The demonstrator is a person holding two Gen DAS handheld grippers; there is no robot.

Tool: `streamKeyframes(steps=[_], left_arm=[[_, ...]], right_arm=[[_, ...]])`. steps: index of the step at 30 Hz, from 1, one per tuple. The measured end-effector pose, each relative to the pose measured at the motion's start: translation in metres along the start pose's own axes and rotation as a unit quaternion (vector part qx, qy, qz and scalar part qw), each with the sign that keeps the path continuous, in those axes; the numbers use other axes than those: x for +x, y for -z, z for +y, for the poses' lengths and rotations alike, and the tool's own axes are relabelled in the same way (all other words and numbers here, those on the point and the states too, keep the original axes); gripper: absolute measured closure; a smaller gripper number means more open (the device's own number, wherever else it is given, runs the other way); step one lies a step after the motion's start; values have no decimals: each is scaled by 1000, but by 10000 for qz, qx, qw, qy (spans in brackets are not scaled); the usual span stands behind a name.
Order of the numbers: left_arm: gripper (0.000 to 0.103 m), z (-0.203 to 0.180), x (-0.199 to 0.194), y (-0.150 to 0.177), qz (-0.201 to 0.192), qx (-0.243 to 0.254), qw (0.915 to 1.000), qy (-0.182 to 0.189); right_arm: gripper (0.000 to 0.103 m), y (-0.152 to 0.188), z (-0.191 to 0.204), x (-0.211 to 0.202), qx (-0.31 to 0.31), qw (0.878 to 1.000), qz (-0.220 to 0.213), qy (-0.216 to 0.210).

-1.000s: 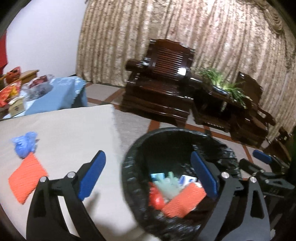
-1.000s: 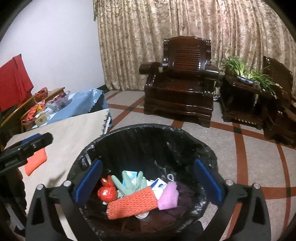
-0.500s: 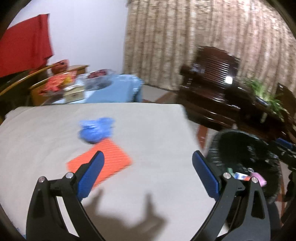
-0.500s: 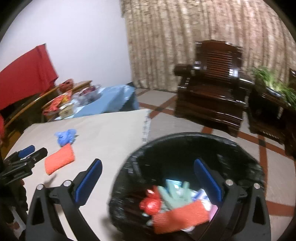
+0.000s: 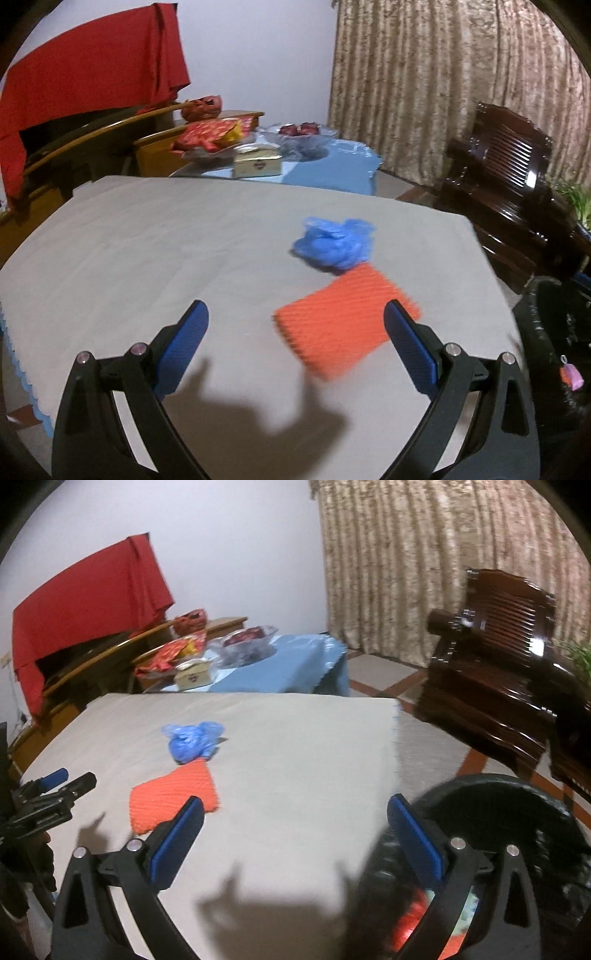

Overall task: Collect trash
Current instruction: 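Move both open tools back over the table toward the orange foam sheet, then grasp the orange foam sheet with the right tool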

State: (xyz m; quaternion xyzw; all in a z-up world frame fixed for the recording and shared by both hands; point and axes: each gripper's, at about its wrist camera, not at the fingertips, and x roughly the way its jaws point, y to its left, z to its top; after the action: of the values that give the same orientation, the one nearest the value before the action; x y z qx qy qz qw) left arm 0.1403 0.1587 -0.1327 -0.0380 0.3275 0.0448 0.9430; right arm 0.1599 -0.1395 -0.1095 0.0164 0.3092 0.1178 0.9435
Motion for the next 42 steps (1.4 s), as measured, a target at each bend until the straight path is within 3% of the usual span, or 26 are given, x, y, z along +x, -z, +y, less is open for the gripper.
streamKeyframes(steps=[11, 18, 36, 38, 42], left_arm=[[10, 49, 31, 14, 303, -174, 9991, -245], [10, 76, 50, 18, 460, -262, 9976, -438], [10, 106, 82, 32, 691, -485, 9952, -496], [10, 108, 83, 32, 700, -533, 9948, -508], [10, 108, 83, 32, 695, -557, 9947, -513]], right_arm=[[6, 7, 83, 82, -402, 9971, 340, -546], [6, 22, 118, 123, -523, 9938, 719, -667], [5, 34, 150, 170, -858, 9885, 1191, -350], [8, 34, 152, 169, -880, 9886, 1172, -342], [23, 35, 157, 165, -984, 9882, 1080, -462]])
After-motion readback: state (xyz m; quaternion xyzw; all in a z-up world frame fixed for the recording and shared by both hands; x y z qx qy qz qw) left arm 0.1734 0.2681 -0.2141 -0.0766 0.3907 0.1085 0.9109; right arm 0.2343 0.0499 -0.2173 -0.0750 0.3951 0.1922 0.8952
